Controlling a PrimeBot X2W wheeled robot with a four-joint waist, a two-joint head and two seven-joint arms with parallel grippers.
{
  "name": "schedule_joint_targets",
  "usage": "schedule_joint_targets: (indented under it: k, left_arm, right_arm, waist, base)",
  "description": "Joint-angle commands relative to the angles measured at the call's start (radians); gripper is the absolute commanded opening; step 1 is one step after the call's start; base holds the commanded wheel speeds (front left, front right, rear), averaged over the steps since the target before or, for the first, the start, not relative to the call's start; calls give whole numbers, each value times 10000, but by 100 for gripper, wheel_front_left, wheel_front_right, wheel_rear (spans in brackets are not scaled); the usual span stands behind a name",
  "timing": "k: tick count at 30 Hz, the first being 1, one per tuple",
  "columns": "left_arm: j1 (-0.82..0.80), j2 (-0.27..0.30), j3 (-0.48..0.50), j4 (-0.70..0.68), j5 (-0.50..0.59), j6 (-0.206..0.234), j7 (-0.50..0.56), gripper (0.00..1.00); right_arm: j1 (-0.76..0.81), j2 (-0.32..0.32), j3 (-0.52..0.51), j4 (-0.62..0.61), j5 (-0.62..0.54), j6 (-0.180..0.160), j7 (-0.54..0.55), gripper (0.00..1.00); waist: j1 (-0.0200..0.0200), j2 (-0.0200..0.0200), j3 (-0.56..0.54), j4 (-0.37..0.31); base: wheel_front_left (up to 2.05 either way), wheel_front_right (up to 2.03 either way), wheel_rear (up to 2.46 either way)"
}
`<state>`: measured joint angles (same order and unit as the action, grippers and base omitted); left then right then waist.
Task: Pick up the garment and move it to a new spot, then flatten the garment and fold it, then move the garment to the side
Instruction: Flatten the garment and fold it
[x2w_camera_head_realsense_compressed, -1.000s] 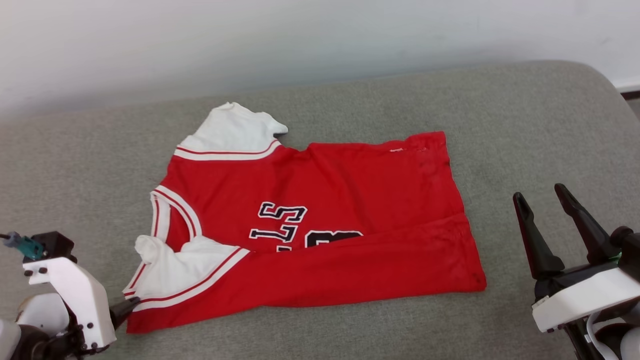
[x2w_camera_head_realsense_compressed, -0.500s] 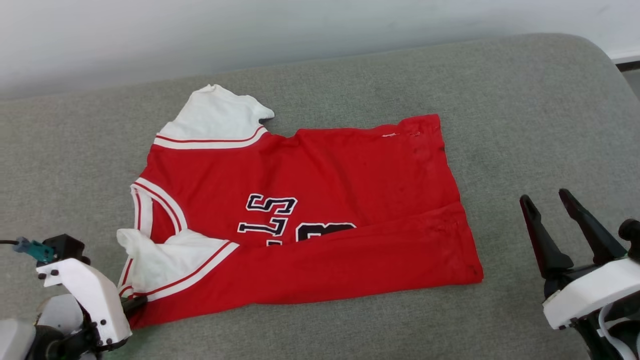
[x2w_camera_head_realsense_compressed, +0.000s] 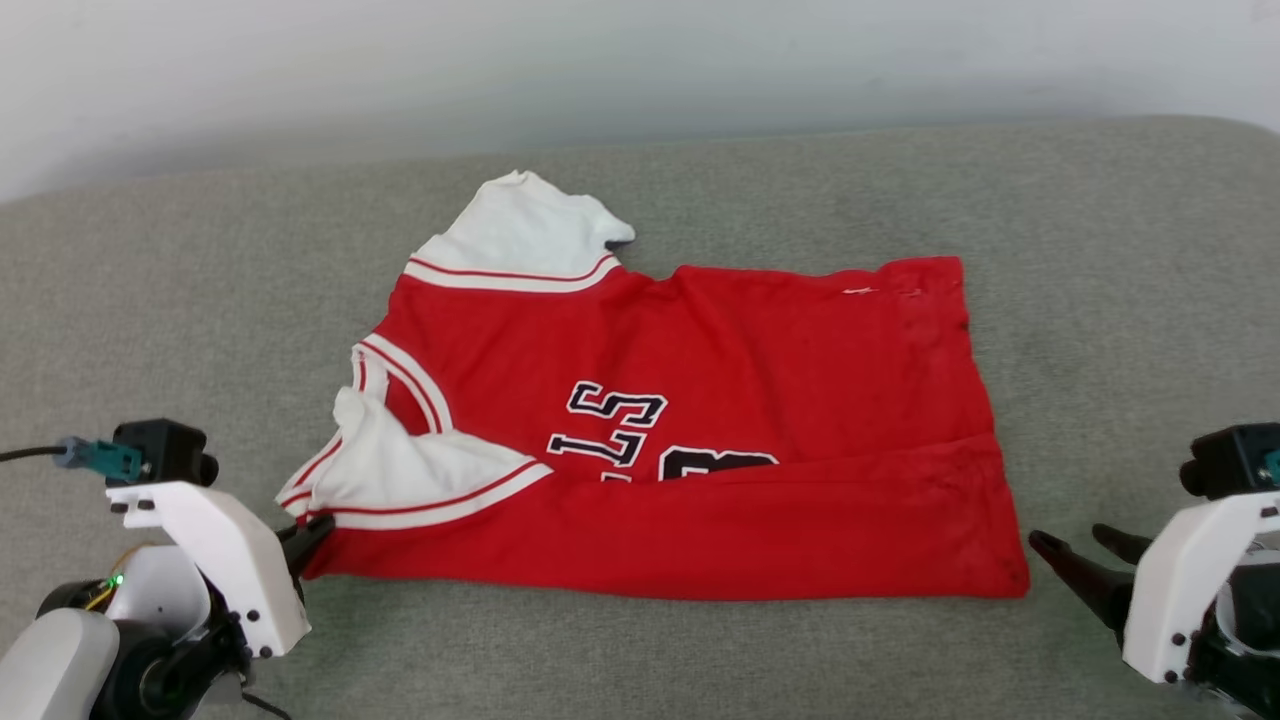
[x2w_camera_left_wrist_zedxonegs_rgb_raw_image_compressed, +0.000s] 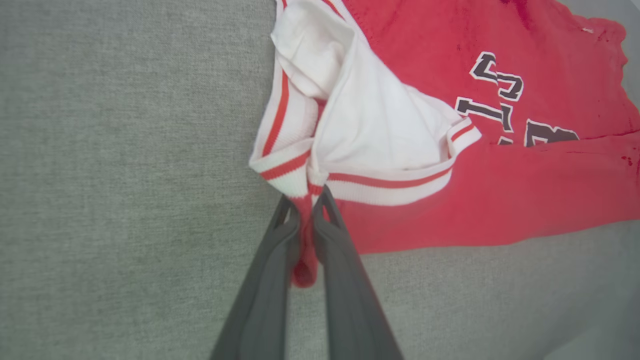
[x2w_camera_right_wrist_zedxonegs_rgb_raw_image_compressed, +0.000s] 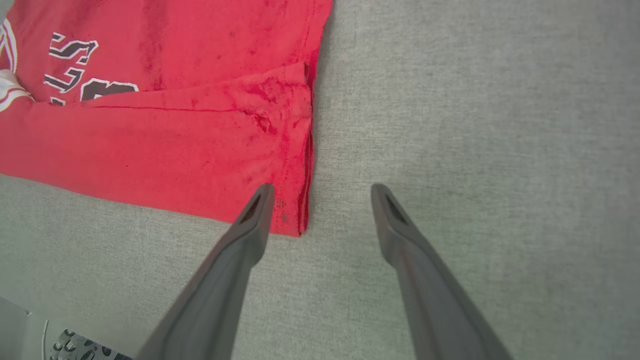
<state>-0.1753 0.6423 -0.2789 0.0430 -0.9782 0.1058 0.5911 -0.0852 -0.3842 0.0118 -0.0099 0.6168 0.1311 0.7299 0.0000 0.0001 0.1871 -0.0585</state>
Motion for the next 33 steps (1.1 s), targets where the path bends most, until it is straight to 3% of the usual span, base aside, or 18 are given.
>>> schedule_joint_targets:
  k: [1,11,12,14,25,33]
  left_arm:
    - [-181,-32,4,-223,88,50,-81,0]
    - [-383,-219,-270,-949,523,321,-263,0]
    - [-359,-245,-294,-939,538,321,-300,0]
    - [-279,-318,-327,-899,540,324,-344,0]
    - [232,-518,-209,-610,343,225,-851,0]
    - [1072,-571,-212,-652,411,503,-1203,0]
  right_arm:
    - [-198,34,62,124,110,-7,266,100]
    - [-1053,569,1074,1832,524,-7,979,100]
    - [-1042,602,1205,1978,563,-6,1019,62]
    - [-1070,646,1420,2201,675,-4,983,0]
    - [-1584,-153,1854,2137,1018,-4,113,0]
    - [-1079,-399,2200,1967,1123,-6,-50,0]
  waist:
    - [0,-1,194,207]
    - [0,-1,765,560]
    - [0,-1,764,572]
    - [0,-1,741,572]
    - [0,-1,-76,489]
    - [0,-1,-1325,543]
  base:
    - [0,0,0]
    - [0,0,0]
    - [0,0,0]
    - [0,0,0]
    - [0,0,0]
    - [0,0,0]
